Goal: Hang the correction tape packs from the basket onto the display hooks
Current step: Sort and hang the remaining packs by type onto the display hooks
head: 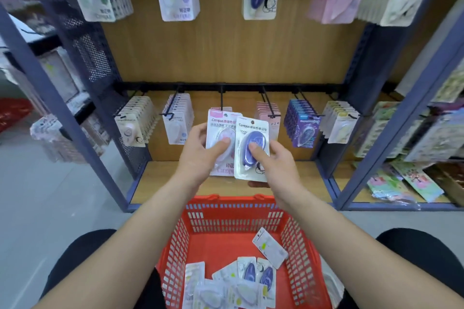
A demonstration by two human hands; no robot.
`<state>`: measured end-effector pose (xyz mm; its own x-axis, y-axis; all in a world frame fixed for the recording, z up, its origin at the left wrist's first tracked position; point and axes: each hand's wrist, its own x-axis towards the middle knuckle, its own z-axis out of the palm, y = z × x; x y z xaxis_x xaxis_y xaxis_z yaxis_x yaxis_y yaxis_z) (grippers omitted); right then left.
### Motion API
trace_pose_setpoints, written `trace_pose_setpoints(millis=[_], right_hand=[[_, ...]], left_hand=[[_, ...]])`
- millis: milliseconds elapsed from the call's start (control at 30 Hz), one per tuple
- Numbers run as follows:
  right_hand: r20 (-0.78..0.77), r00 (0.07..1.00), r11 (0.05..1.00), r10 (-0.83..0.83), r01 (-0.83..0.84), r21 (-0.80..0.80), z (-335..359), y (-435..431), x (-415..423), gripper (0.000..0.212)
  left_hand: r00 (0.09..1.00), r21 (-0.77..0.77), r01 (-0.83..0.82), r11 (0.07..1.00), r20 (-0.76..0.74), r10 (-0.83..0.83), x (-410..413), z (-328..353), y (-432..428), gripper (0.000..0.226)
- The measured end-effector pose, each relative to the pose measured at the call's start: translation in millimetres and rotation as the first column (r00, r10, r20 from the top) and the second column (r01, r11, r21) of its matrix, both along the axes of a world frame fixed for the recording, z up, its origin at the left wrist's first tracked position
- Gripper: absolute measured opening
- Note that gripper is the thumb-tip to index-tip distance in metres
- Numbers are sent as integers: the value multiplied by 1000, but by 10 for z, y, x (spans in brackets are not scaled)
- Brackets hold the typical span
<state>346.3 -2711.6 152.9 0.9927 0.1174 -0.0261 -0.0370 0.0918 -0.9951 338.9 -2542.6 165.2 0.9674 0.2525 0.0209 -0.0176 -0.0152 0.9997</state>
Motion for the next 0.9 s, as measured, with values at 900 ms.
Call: trace_pose_setpoints(millis=[900], right_hand=[[584,744,905,-324,424,-37,2121,281,1862,25]], left_hand=[[949,-180,-6,984,308,62,799,835,642,50]])
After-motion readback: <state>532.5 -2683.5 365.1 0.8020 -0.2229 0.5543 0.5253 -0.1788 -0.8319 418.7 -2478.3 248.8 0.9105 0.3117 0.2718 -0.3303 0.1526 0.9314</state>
